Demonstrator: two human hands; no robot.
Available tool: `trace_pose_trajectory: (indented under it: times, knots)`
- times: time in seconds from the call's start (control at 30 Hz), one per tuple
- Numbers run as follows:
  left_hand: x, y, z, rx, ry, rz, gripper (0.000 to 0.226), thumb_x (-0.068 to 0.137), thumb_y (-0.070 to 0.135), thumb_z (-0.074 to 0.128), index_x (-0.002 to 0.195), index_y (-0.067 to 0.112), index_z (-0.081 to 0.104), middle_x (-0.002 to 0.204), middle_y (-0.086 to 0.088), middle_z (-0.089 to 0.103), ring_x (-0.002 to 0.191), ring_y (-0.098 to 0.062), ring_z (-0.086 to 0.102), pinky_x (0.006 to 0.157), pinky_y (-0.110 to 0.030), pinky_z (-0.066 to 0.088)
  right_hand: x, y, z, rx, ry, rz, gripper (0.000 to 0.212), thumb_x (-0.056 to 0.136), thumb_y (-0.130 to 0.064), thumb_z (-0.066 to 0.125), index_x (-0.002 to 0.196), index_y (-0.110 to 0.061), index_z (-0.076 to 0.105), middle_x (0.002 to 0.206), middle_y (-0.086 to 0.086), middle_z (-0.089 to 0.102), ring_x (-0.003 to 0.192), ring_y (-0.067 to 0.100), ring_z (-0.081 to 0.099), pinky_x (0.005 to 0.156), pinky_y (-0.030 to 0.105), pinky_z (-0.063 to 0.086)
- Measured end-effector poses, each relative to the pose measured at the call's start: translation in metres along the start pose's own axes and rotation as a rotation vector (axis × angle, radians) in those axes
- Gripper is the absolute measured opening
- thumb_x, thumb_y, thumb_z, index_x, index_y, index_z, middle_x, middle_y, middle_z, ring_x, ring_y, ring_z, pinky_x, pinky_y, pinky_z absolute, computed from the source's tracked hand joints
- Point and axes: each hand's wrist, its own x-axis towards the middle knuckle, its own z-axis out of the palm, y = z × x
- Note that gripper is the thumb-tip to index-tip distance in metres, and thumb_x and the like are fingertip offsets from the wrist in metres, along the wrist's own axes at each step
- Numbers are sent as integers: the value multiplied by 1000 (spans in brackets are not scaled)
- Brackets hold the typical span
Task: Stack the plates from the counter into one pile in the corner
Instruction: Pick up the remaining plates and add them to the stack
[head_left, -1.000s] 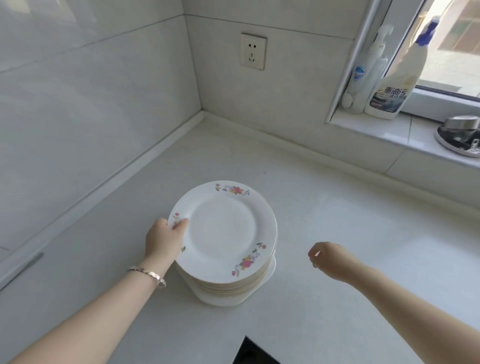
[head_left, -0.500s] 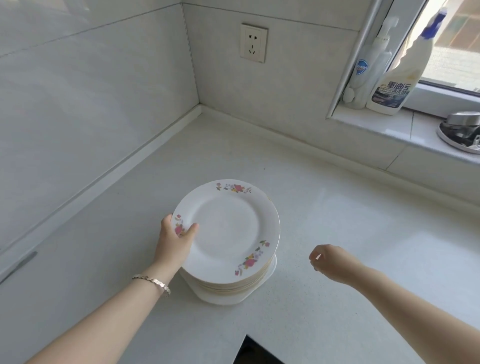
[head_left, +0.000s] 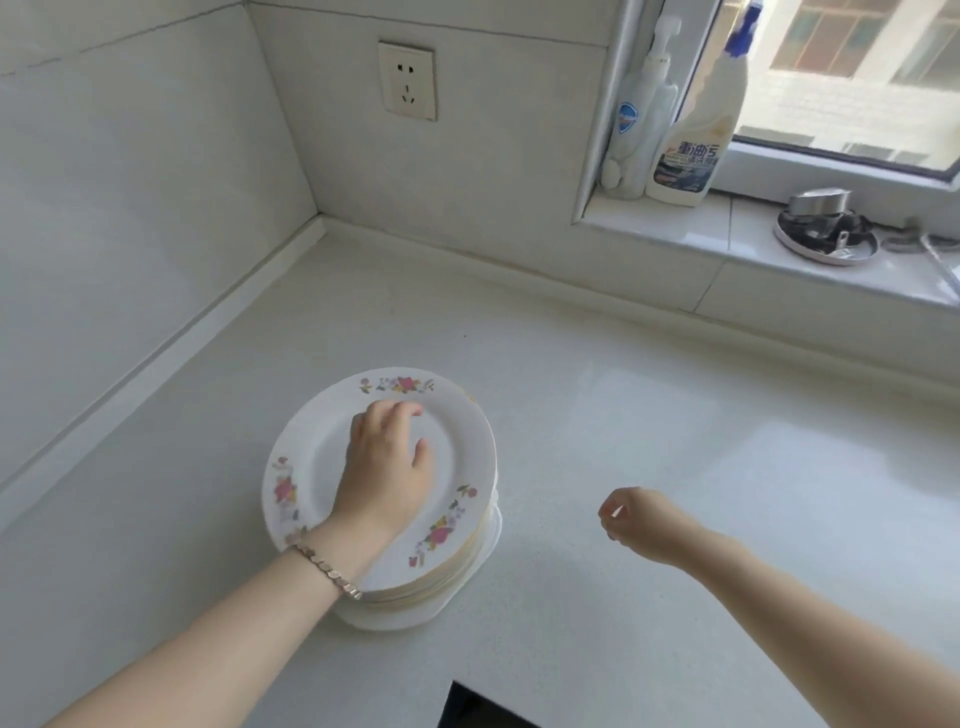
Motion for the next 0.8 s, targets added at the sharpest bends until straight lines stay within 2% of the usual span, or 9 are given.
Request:
trace_pose_trajectory:
  times: [0.1,0.17,0.27,0.37,0.5,0.67,0.8]
  knots:
    - [12,55,21,-115,-168,89,21,92,12,46,106,10,62,109,-6,65,102,-23,57,85,-28,43,-13,32,-10,86,27,59,18,89,-24,45,97,-23,61,94,-2,66,73,16,57,52,18,38]
    - [15,93,45,-69,-338,138,20,93,16,44,102,13,62,102,-6,68,96,-26,60,81,-30,45,-25,59,-18,143,63,94,14,88,-24,46,92,-24,60,90,-3,65,71,16,58,50,18,37]
    - [8,144,87,58,-573,217,23,92,19,43,104,14,61,105,-7,67,99,-28,60,81,-29,46,-45,108,-31,223,109,150,16,88,-22,47,94,-21,62,91,0,67,78,20,63,53,19,41]
    - [-10,194,133,134,-729,273,25,92,19,41,104,13,61,109,-7,67,100,-26,60,81,-29,46,-70,170,-42,290,156,226,22,88,-21,47,101,-17,64,99,5,71,90,23,67,67,24,47]
    - [-38,249,187,177,-805,307,20,91,20,40,95,17,59,106,-6,67,83,-23,55,70,-25,40,-101,253,-53,348,202,300,24,88,-20,47,104,-15,65,102,7,70,88,23,66,70,23,46]
    - [-79,318,249,217,-825,288,17,90,20,40,89,20,57,97,-4,67,80,-21,54,69,-24,39,-146,379,-65,297,325,414,27,90,-23,49,110,-16,65,107,3,69,95,18,61,76,23,42]
    - [-104,349,281,202,-840,189,17,88,17,41,86,17,57,95,-5,68,77,-21,57,68,-27,44,-167,468,-74,268,397,513,37,94,-22,46,128,-10,53,131,9,54,121,25,50,97,32,40]
